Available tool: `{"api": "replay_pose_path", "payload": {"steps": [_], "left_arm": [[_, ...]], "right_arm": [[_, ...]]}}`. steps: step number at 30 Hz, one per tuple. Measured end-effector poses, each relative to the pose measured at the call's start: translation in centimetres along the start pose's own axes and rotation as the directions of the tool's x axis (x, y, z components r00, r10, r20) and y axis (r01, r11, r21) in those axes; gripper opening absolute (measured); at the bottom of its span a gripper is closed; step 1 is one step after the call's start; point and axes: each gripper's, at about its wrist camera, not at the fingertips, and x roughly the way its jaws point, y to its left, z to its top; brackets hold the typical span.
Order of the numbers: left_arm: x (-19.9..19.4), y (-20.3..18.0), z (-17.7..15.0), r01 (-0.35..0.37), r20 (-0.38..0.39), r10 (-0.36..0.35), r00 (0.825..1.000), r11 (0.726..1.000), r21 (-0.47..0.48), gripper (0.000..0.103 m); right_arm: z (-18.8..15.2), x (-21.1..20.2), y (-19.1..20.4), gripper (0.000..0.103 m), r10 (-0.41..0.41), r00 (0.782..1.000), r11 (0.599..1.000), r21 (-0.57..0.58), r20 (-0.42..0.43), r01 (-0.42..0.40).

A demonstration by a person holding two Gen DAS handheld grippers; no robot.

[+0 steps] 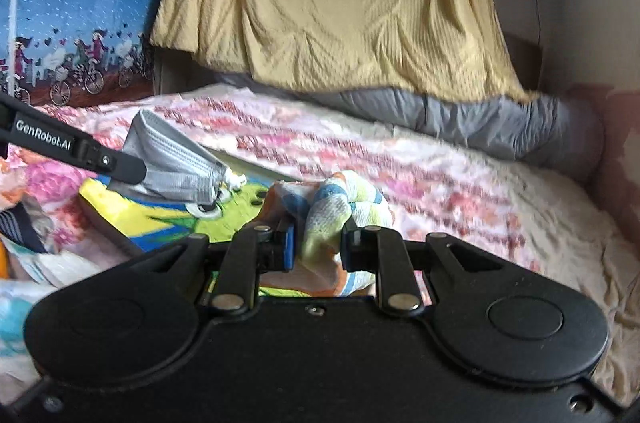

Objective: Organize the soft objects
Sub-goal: 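Carry the gray mask in the left tool while the right tool carries the towel to the tray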

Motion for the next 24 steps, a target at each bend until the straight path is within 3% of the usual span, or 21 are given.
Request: {"api": "replay_pose_path", "payload": {"steps": [13,24], "left_arm": [[7.9,-0.5,-0.3,-0.047,-0.157,0.035,0.987,0.996,-0.075,0.014],[9.6,-0.5,-0.9,-0.072,-0.230,0.055,0.972,0.995,-0.068,0.015]], "right_arm": [[-2.9,8.5,-5.6,0.014,0.066,0.990,0.995,0.085,-0.123,-0.056],[-3.4,9.9,-3.4,0.019,0.113,0.978,0.991,0.092,-0.175,-0.098]]}}
